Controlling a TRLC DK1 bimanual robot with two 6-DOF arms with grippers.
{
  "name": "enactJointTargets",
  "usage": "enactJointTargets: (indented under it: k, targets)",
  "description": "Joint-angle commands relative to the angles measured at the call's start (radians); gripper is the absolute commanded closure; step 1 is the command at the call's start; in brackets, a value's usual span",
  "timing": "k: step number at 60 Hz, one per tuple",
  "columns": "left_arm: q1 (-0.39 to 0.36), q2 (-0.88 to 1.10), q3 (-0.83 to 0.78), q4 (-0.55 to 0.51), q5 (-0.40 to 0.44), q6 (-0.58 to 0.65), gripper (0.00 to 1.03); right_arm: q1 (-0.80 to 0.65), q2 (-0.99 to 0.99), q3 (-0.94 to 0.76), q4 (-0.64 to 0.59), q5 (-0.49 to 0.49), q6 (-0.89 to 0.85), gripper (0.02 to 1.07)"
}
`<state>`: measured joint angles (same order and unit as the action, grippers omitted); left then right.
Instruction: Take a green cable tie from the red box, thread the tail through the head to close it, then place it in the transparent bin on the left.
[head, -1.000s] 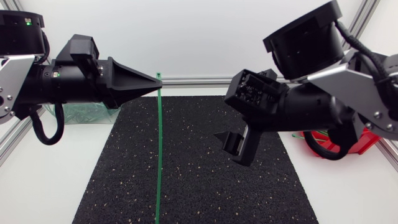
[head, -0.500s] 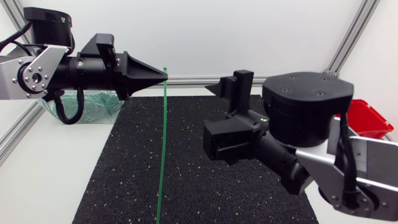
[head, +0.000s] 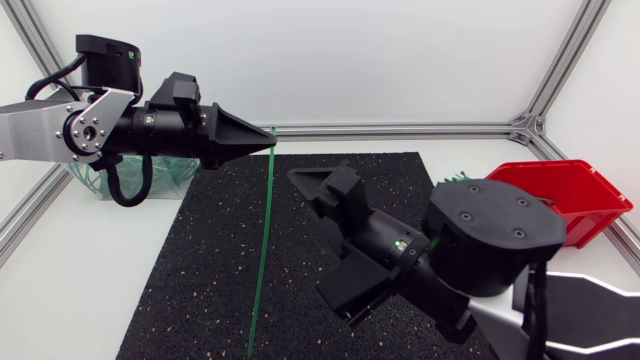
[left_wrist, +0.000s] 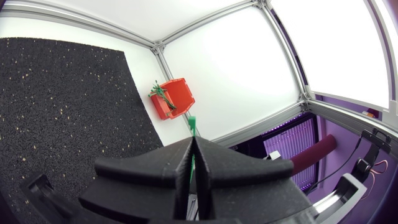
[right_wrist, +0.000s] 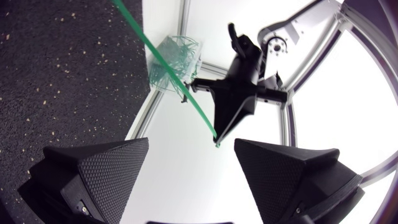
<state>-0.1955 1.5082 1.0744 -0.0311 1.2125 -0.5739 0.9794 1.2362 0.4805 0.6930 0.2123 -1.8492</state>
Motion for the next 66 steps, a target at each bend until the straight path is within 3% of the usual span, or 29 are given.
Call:
enactJointTargets:
  k: [1,15,28,43,49,62,66]
  targets:
    - [0.004,0.02,0.03,-0.018,0.024,0.046,1.0,0.015,0.025,-0.04,0.028,-0.025,-0.099,0.07]
    - [-0.004,0.027,0.036,-0.062,0.021,0.082,1.0,0.018,0.088,-0.069,0.091,-0.113,-0.248,0.07]
    - [-0.01,0.03,0.032,-0.072,0.019,0.088,1.0,0.068,0.121,-0.077,0.105,-0.175,-0.266,0.06]
    - [-0.021,0.033,0.033,-0.076,0.007,0.089,1.0,0.045,0.123,-0.125,0.192,-0.422,-0.309,0.06]
    - [-0.024,0.033,0.039,-0.082,-0.001,0.089,1.0,0.025,0.172,-0.089,0.18,-0.475,-0.312,0.05]
    - [-0.028,0.041,0.044,-0.087,-0.007,0.089,1.0,0.024,0.221,-0.112,0.188,-0.482,-0.312,0.05]
    - [-0.027,0.055,0.05,-0.087,-0.008,0.091,1.0,0.002,0.218,-0.129,0.186,-0.556,-0.318,0.05]
